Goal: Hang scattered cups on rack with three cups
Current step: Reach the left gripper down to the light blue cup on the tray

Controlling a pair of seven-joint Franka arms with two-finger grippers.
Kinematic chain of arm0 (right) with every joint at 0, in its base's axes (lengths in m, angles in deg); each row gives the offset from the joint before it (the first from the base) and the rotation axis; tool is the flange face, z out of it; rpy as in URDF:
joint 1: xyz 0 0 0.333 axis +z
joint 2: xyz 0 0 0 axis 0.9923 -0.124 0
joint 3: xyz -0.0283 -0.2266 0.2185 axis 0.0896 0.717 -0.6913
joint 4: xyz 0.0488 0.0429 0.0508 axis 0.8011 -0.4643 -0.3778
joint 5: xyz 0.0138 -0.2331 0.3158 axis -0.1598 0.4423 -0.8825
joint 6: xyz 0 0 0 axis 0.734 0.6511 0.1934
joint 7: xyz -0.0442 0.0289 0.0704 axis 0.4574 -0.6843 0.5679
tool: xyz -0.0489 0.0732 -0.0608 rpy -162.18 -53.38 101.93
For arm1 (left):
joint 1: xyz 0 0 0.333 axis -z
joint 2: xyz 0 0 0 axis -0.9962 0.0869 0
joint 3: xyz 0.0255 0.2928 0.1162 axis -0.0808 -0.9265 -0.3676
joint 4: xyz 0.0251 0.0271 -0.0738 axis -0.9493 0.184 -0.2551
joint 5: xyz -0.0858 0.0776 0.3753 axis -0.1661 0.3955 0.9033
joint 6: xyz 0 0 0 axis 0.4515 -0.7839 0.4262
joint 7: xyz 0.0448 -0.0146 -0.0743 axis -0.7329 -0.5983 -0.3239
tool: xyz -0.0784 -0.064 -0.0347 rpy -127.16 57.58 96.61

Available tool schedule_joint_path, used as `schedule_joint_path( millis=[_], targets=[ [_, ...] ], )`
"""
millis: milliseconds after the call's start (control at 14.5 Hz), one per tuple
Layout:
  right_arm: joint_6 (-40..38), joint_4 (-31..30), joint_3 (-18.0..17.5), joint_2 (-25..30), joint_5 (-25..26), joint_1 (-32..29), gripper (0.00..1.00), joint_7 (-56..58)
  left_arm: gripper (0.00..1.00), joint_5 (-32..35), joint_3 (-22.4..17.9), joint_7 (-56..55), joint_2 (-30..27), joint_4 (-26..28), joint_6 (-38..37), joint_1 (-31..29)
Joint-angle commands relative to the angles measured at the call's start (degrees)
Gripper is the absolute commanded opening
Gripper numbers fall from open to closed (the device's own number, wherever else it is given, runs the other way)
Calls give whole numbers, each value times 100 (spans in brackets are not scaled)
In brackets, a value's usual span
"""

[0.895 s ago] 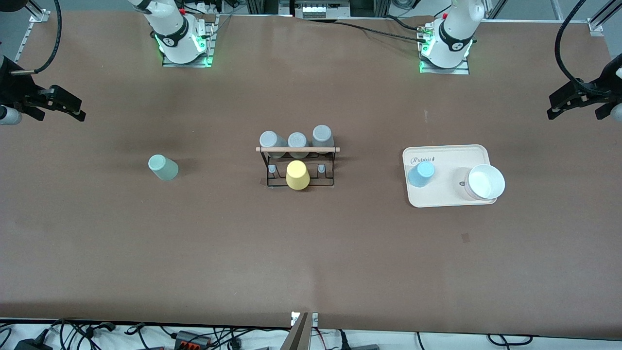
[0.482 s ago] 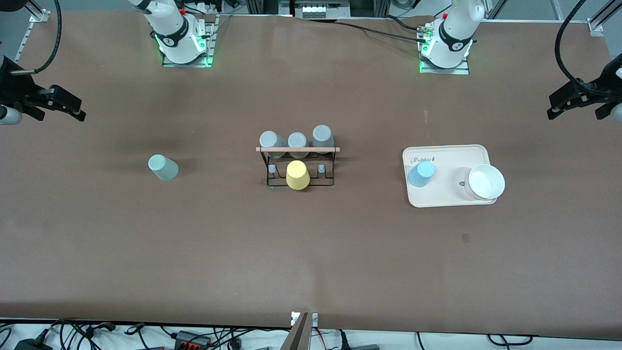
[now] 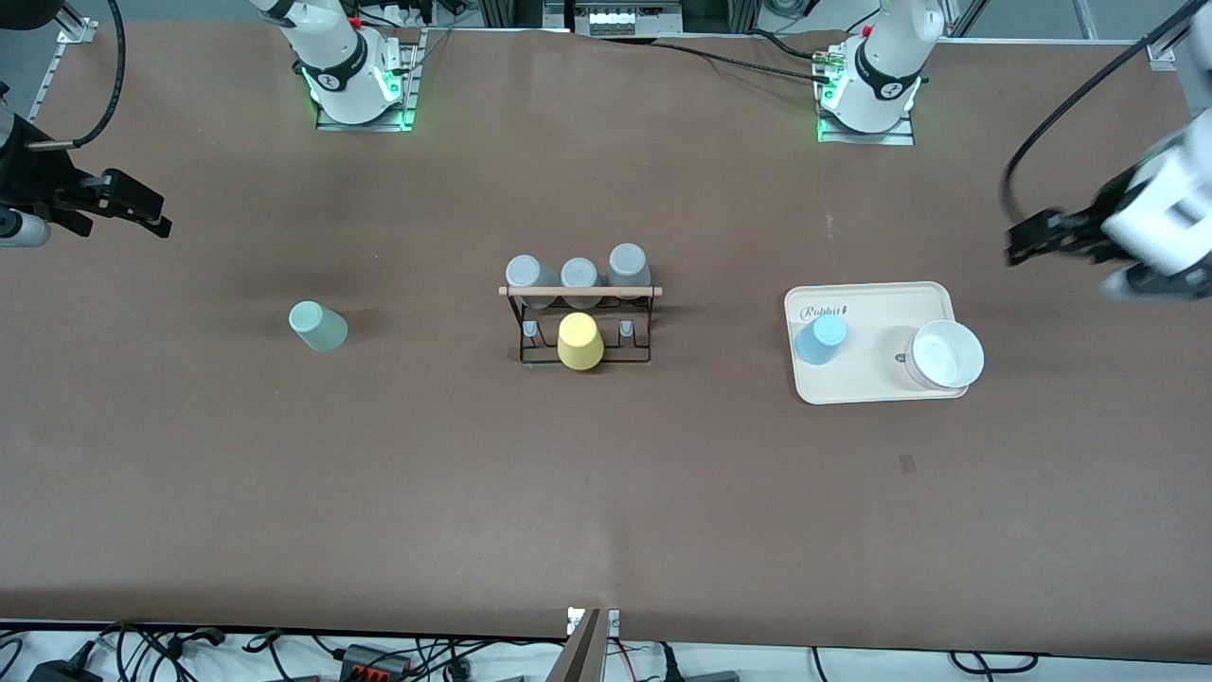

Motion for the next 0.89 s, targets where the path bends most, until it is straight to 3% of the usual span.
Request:
schedule_joint_path(
  millis=[0,413,826],
  targets=[
    [-27,8,-44,7,9,-38,100,102,100,-260,172,-197,210,326,404,-8],
    [-18,26,-53,-73,9,-38,100,102,100,-367,778,-1276,219,2119,2680,-8],
    [-53,26,-53,-73,0,-29,100,110,100,-296,822,-1550,359,3464,4333,97]
  ],
)
